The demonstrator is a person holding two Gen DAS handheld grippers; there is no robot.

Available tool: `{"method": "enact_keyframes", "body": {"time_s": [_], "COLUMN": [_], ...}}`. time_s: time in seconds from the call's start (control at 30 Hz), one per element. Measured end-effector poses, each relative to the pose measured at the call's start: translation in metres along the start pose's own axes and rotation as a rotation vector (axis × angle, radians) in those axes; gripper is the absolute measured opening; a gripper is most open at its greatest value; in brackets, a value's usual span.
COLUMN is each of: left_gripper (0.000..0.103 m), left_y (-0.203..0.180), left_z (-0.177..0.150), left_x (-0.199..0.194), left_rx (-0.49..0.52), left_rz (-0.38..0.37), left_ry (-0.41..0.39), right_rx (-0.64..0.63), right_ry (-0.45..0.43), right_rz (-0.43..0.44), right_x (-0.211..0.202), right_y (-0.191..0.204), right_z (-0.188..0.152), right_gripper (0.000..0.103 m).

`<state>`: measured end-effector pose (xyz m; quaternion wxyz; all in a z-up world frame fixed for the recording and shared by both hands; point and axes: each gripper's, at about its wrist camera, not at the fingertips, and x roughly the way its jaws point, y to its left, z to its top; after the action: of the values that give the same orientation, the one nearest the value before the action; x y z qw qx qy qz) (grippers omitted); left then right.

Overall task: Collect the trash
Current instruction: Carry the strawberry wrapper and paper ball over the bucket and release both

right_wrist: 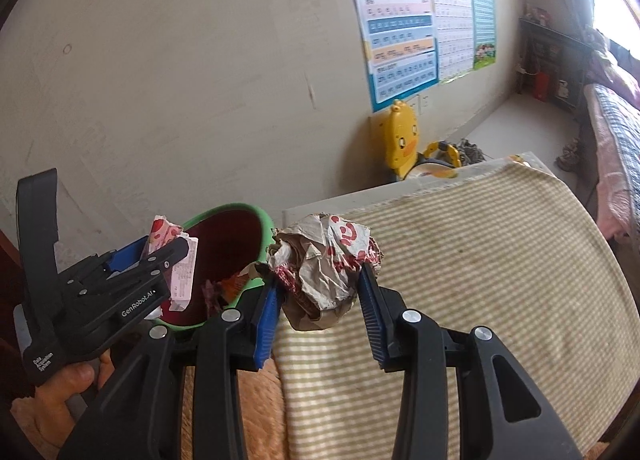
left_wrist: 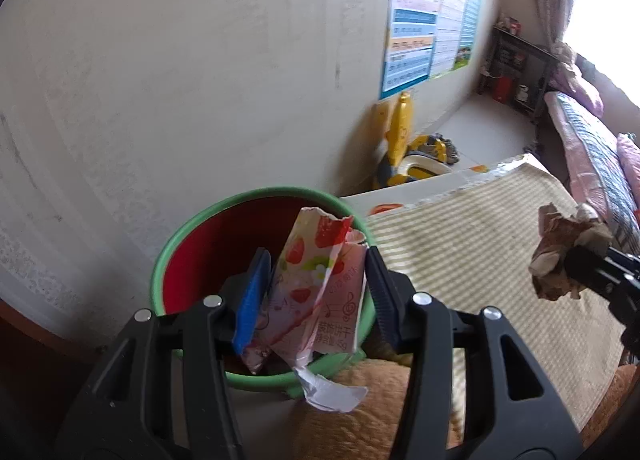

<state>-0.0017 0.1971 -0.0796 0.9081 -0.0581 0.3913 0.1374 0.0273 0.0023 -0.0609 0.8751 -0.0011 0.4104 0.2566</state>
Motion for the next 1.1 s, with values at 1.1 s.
{"method": "enact_keyframes", "body": {"time_s": [1.1], "left_gripper": [0.048], "left_y": [0.082], "left_z": [0.001], "left_x": [0.068], "left_rx": [-0.128], "left_rz": [0.088], "left_ry": [0.091], "right_rx": [-0.149], "right_ry": [0.109], "right_rz": [0.094], "right_x": [0.107], "right_y": [0.086], "right_z": [0.042], "right_gripper": [0.037]}}
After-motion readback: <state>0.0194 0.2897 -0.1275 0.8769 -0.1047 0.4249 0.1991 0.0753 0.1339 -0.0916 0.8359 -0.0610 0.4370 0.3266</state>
